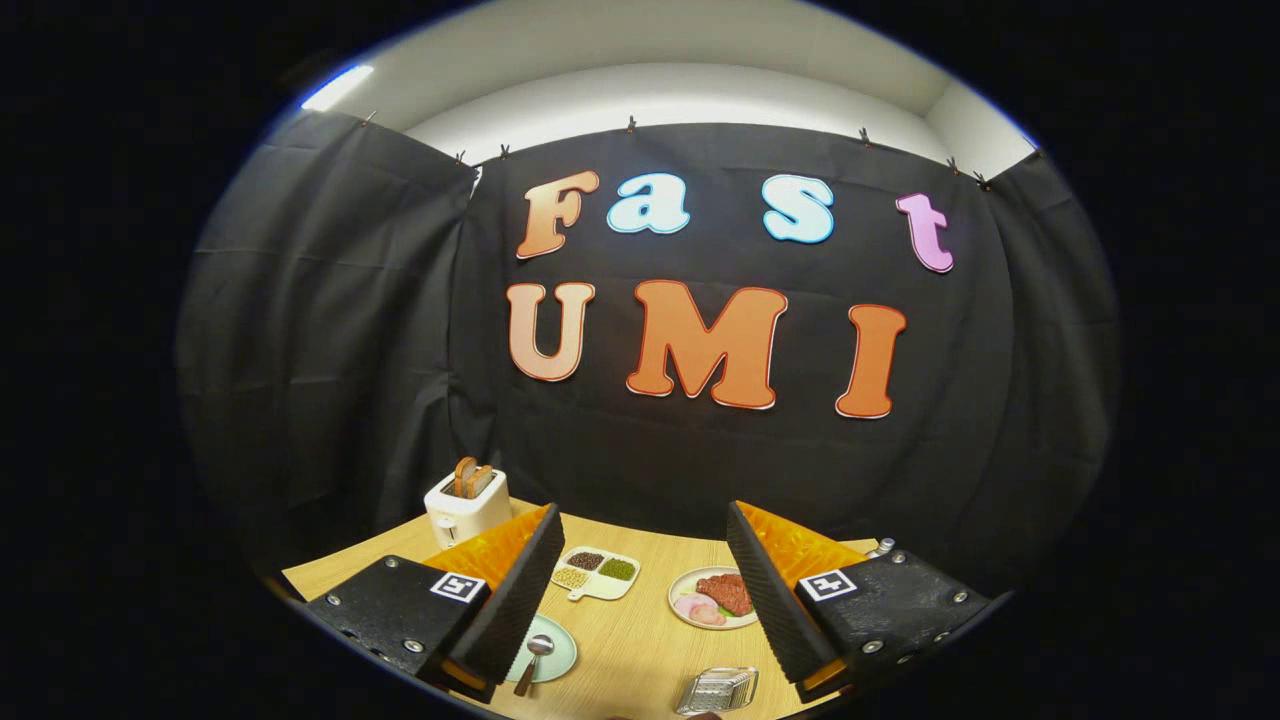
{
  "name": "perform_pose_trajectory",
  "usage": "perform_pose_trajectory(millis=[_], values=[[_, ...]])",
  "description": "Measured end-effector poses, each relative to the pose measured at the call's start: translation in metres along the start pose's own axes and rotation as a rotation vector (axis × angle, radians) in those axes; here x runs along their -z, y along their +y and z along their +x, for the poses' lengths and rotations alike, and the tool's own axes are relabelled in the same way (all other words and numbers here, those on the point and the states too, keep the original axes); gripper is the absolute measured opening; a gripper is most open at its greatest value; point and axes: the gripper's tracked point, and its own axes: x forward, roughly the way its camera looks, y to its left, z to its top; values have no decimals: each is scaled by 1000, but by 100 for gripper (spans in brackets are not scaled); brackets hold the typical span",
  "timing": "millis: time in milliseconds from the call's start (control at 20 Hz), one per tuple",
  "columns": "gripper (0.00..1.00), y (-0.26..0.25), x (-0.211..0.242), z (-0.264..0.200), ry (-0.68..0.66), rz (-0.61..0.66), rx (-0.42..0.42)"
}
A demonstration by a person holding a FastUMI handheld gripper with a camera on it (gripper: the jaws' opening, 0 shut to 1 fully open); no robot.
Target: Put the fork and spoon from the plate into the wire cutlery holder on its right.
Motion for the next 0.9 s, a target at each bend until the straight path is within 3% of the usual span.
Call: perform_pose_trajectory(millis=[500, 900], values=[[98, 65, 57, 26, 154, 15, -97], [97, 127, 174, 41, 561, 41, -169]])
